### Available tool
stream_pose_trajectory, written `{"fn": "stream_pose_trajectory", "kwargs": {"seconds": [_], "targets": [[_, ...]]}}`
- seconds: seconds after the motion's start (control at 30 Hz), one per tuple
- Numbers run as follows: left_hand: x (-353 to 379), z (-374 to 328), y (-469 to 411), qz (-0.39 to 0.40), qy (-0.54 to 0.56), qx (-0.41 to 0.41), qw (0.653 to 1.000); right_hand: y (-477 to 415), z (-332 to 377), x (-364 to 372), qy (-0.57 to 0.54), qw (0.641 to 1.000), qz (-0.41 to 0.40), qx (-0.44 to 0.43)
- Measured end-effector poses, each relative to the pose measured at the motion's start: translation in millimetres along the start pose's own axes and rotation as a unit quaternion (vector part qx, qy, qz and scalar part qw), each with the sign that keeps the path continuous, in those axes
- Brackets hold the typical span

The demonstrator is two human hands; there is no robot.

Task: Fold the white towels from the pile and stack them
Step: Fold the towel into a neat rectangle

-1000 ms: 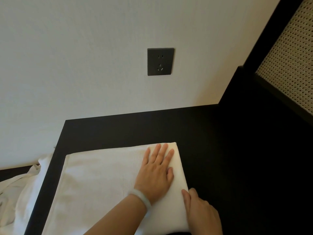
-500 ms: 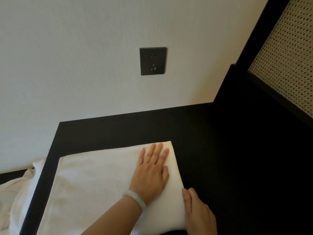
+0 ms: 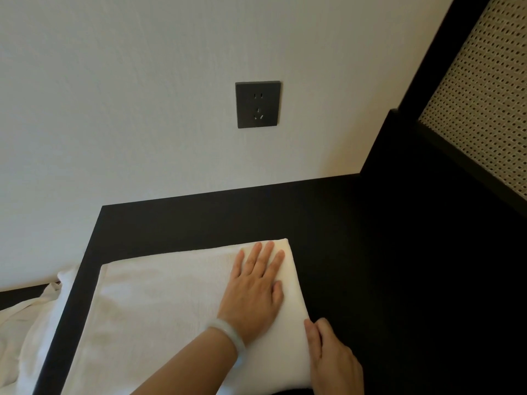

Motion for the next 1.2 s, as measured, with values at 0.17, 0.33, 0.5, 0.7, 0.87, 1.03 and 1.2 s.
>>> {"fn": "stream_pose_trajectory", "kwargs": {"seconds": [0.17,0.33,0.5,0.7,0.87,1.03,1.2], "targets": [[-0.9,-0.6,-0.5,0.01,-0.003,-0.001,1.0,0.1,1.4,-2.2,0.019,1.0,0.003,-0.001],[-1.2,-0.4,-2.2,0.018,-0.015,-0.001,1.0,2.4,3.9,-3.9,0.032,0.999,-0.004,0.003],[-0.9,-3.4,-4.6,0.033,-0.008,-0.008,0.999,4.0,5.6,-4.8,0.031,0.999,-0.01,0.002],[-4.1,-3.9,-3.0,0.024,-0.032,-0.005,0.999,7.7,4.7,-9.6,0.016,1.0,-0.011,-0.005],[-7.8,-9.2,-4.7,0.042,-0.034,-0.001,0.999,9.0,7.3,-7.4,0.026,1.0,-0.017,0.006],[-6.0,-10.9,10.2,0.034,-0.025,0.015,0.999,9.6,12.6,-7.3,0.045,0.998,-0.024,0.024],[-8.6,-12.0,5.7,0.037,-0.025,0.019,0.999,9.6,13.3,-7.9,0.049,0.998,-0.015,0.031]]}}
Point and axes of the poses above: each hand's wrist, its own y-axis away from the middle knuckle, its own x-axis out of the palm, z = x × y, the point moved 1 cm from there along -y, towards the middle knuckle, and after that the axes turned 7 degrees about y, right-handed, at the moved point
